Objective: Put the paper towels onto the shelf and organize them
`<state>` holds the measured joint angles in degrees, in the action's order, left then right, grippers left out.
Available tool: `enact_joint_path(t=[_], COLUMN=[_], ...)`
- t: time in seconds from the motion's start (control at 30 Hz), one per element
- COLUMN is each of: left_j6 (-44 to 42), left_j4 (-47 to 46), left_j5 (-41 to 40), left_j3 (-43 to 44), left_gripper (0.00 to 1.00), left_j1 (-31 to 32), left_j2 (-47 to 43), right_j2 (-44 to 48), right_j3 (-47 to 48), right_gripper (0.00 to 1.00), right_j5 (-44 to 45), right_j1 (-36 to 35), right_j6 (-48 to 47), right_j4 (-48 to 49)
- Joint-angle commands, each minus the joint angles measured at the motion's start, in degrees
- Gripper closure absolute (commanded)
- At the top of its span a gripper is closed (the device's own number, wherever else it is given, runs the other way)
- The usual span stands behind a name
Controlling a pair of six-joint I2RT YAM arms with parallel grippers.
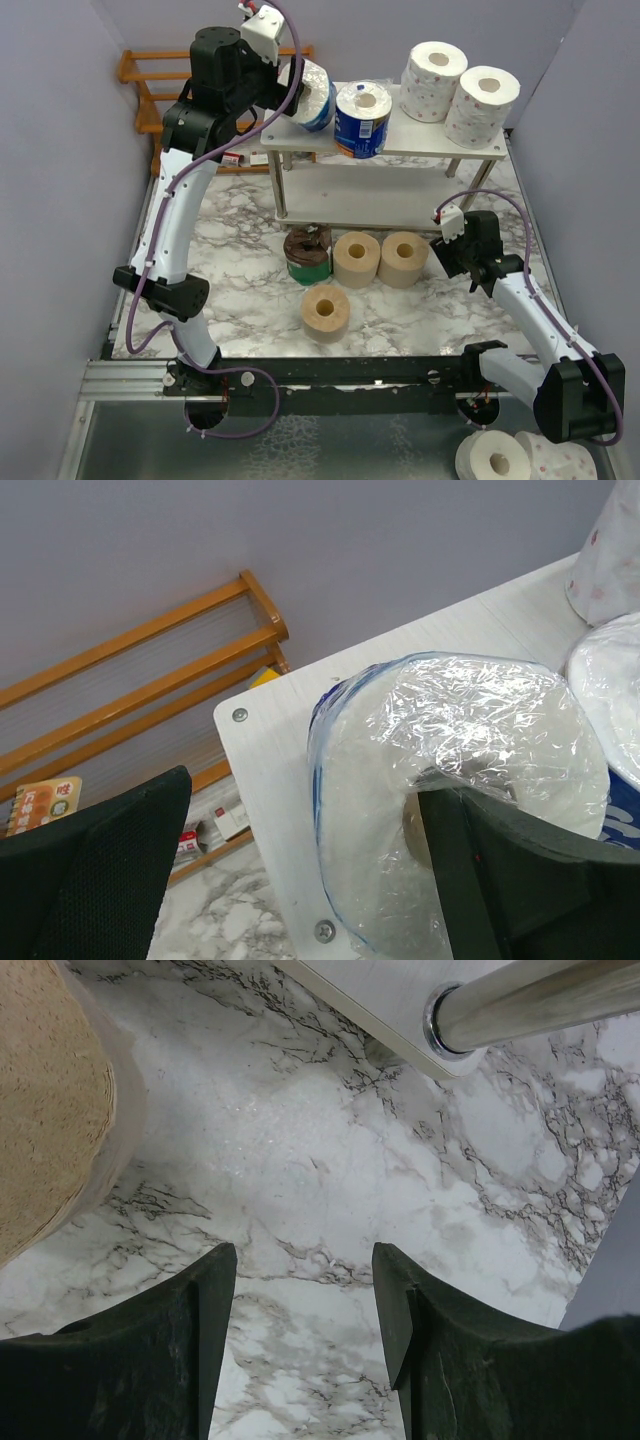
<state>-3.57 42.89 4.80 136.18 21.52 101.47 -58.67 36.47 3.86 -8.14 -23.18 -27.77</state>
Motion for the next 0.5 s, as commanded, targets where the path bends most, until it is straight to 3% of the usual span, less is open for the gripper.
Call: enact_joint_path(t=[0.0,0.3,0.47], left_j6=[-0.13,-1.43,-0.83], left_j4=[-1.29,-3.64,-6.22], left_j5=[-1.96,-3.12,1.45], left_j3=[2.40,7.55,7.69], left_gripper=[0.01,0.01,0.01], left_j1=[0.20,0.35,0.36], left_j2=[-0.93,-0.03,-1.88], right_j2=[-0.05,-0.54,-0.78], right_j3=[-0.76,-0.70,-0.74], right_gripper=[0.43,0.43,0.43], right_j5=[1.26,1.21,1.24], right_j1=[0.32,0.32,0.32], right_j6=[0.40,0.29,0.34], right_j4=[2.02,1.99,2.01])
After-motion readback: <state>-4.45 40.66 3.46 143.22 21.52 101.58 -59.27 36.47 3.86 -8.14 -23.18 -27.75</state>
